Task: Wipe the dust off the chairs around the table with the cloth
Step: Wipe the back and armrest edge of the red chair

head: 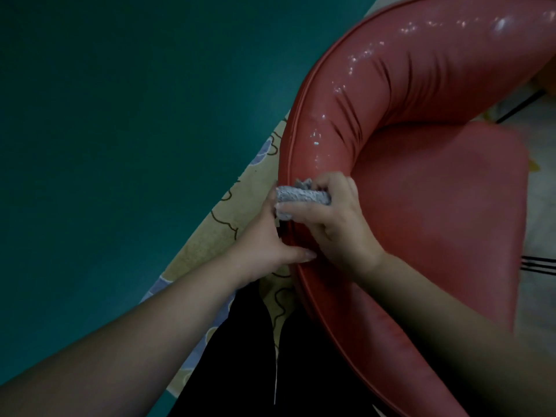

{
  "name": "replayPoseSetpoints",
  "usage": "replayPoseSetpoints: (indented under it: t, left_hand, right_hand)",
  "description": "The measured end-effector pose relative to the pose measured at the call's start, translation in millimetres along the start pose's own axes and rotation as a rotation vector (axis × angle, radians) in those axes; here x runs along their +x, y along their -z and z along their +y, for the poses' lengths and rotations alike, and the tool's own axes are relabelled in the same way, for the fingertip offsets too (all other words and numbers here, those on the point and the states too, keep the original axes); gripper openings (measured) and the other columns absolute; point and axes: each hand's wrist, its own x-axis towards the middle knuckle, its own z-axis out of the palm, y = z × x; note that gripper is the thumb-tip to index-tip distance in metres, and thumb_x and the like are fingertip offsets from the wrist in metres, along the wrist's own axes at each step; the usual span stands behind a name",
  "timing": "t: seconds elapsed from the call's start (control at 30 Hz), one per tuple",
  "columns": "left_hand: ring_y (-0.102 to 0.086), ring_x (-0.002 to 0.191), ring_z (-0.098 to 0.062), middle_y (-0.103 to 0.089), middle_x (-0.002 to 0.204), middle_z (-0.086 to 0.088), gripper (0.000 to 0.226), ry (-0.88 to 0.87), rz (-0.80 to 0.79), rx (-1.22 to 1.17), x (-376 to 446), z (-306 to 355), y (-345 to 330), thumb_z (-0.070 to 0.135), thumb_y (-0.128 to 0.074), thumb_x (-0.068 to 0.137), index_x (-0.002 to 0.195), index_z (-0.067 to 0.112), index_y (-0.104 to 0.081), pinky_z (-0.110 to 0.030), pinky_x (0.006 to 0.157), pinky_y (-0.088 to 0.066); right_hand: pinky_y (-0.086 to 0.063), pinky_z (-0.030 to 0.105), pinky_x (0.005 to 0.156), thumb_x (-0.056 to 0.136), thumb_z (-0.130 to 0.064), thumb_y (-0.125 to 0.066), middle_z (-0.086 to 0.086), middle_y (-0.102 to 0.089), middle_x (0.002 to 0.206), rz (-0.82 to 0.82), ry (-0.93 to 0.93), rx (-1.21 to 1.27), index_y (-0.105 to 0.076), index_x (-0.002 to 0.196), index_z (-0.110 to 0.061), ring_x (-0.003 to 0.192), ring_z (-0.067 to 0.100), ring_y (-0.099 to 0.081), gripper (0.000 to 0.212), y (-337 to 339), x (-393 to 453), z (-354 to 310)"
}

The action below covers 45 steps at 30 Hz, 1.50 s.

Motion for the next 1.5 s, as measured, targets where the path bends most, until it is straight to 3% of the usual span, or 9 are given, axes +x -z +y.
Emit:
replayPoseSetpoints:
  t: [0.1,0.3,0.53,0.67,0.73,0.9,1.17,1.37,1.5]
  left_hand:
    - [-0.053,0.123,-0.008,-0.048,0.139,0.012,0.125,-0.014,-0.025,-0.031,8,5,6,0.034,-0.088,0.049,0.150,0.034,-0.016,-0.038,0.104,-0.045]
    - [-0.051,0.119,0.008,-0.037,0.142,0.022,0.129,-0.083,-0.083,-0.050,27,21,23,0.020,-0.086,0.057,0.153,0.037,-0.002,-0.031,0.096,-0.051]
    - [-0.058,0.114,0.001,-0.031,0.146,0.022,0.129,-0.114,-0.118,-0.017,42,26,33,0.019,-0.086,0.062,0.150,0.043,0.006,-0.027,0.091,-0.052]
    - [-0.047,0.125,0.001,-0.031,0.132,0.038,0.105,-0.166,-0.009,0.025,42,30,29,0.014,-0.073,0.079,0.152,0.035,0.000,-0.033,0.103,-0.046]
    - [-0.046,0.130,-0.009,-0.033,0.141,0.029,0.081,-0.202,0.092,0.026,43,37,25,0.014,-0.057,0.092,0.153,0.030,-0.007,-0.036,0.107,-0.042]
    - [-0.022,0.143,-0.009,-0.025,0.157,-0.001,0.052,-0.239,0.389,0.168,50,52,0,0.017,-0.036,0.102,0.152,0.016,-0.021,-0.002,0.107,-0.014]
    - [-0.024,0.126,0.009,-0.035,0.151,-0.002,0.052,-0.232,0.652,0.222,58,43,-29,0.009,-0.039,0.100,0.151,0.016,-0.026,0.008,0.094,-0.012]
    - [-0.030,0.122,0.007,-0.042,0.146,0.000,0.058,-0.194,0.662,0.227,60,38,-29,0.018,-0.035,0.094,0.150,0.027,-0.026,0.010,0.090,-0.016]
    - [-0.031,0.124,0.006,-0.041,0.147,0.003,0.055,-0.216,0.675,0.249,62,38,-30,0.027,-0.030,0.096,0.150,0.024,-0.027,0.007,0.094,-0.016]
  right_hand:
    - [-0.034,0.027,0.083,0.088,-0.015,-0.066,0.017,-0.051,0.098,0.062,-0.055,-0.021,-0.076,0.102,-0.027,0.093,0.033,-0.045,0.021,-2,15,6]
    - [-0.043,0.042,0.090,0.088,-0.019,-0.067,0.007,-0.042,0.101,0.245,-0.176,0.021,-0.073,0.108,-0.028,0.097,0.030,-0.045,0.023,-8,42,17]
    - [-0.044,0.045,0.090,0.088,-0.019,-0.066,0.005,-0.039,0.103,0.240,-0.238,0.031,-0.071,0.110,-0.030,0.099,0.031,-0.045,0.025,-6,44,21]
    - [-0.044,0.044,0.091,0.087,-0.017,-0.067,0.006,-0.039,0.102,0.331,-0.284,0.033,-0.072,0.108,-0.028,0.097,0.033,-0.046,0.024,-8,68,23]
    - [-0.045,0.044,0.094,0.087,-0.012,-0.067,0.007,-0.040,0.106,0.291,-0.311,0.096,-0.069,0.111,-0.032,0.102,0.031,-0.046,0.032,-9,46,19]
    - [-0.043,0.040,0.099,0.086,-0.006,-0.066,0.011,-0.041,0.109,0.315,-0.368,0.150,-0.062,0.114,-0.036,0.106,0.031,-0.047,0.040,-7,30,17]
    - [-0.040,0.017,0.096,0.091,-0.010,-0.062,0.006,-0.039,0.107,0.512,-0.507,0.241,-0.058,0.120,-0.034,0.097,0.012,-0.045,0.038,-11,53,30]
    - [-0.045,0.037,0.090,0.087,-0.023,-0.059,0.006,-0.041,0.107,0.289,-0.237,0.129,-0.064,0.117,-0.033,0.098,0.025,-0.047,0.032,-12,30,22]
    - [-0.043,0.040,0.088,0.086,-0.014,-0.066,0.016,-0.048,0.102,0.343,-0.250,0.000,-0.072,0.112,-0.024,0.093,0.033,-0.046,0.028,-4,82,40]
